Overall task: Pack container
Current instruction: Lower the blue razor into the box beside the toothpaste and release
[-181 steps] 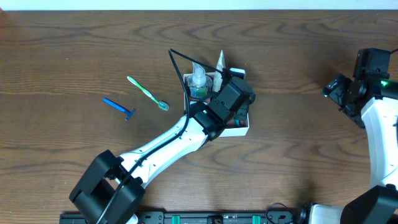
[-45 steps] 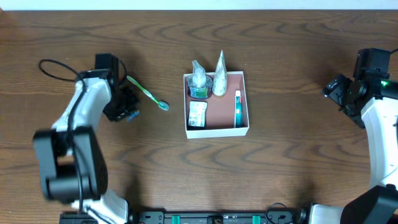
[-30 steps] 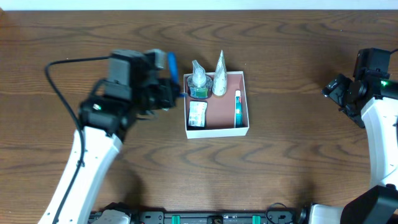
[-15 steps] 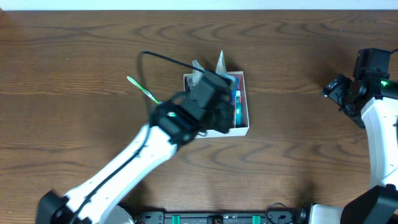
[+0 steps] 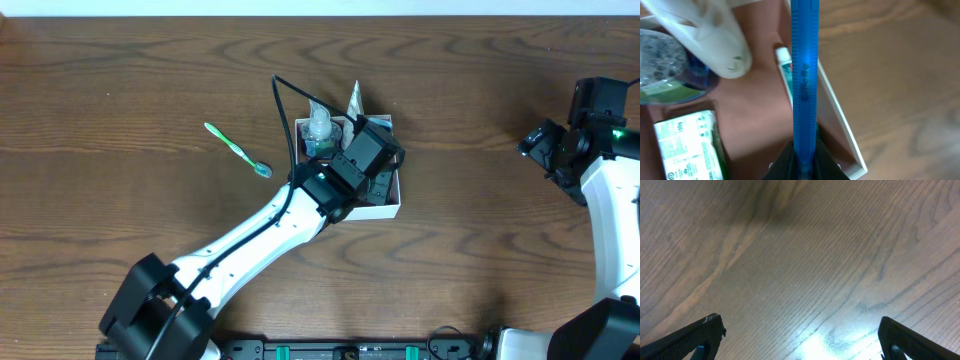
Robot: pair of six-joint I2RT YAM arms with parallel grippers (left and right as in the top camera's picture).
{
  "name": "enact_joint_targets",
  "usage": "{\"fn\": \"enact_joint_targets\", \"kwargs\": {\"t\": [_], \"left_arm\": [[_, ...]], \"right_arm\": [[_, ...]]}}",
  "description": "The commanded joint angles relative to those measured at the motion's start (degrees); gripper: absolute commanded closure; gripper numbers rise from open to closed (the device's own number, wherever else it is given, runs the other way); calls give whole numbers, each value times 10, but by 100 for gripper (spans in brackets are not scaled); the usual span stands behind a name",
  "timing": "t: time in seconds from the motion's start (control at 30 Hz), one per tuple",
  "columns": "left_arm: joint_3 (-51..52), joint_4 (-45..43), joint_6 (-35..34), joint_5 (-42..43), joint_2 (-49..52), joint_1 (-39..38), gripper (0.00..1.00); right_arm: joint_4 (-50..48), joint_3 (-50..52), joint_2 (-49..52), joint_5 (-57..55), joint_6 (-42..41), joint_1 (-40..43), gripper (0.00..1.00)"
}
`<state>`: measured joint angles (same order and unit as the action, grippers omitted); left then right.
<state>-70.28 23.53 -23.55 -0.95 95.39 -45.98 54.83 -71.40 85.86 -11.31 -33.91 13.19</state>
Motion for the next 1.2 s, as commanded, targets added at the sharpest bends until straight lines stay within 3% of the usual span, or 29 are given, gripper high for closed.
{"fn": "enact_joint_targets", "kwargs": {"t": [0.0,0.37,0.57,0.8,1.03,1.17], "left_arm": [[-9,-9,-25,-47,18,0,90],[-9,12,3,-47,27,-1,90],[-9,5,-38,-47,27,-1,90],[-9,13,-39,-47,27,-1,90],[-9,52,54,-47,27,-1,90],[-9,86,147,-47,27,-1,90]], "right_arm": [[1,-1,3,-2,1,3,1],[1,-1,3,-2,1,3,1],[1,-1,3,-2,1,3,1],[1,-1,3,-2,1,3,1],[1,-1,3,-2,1,3,1],[1,-1,3,-2,1,3,1]]}}
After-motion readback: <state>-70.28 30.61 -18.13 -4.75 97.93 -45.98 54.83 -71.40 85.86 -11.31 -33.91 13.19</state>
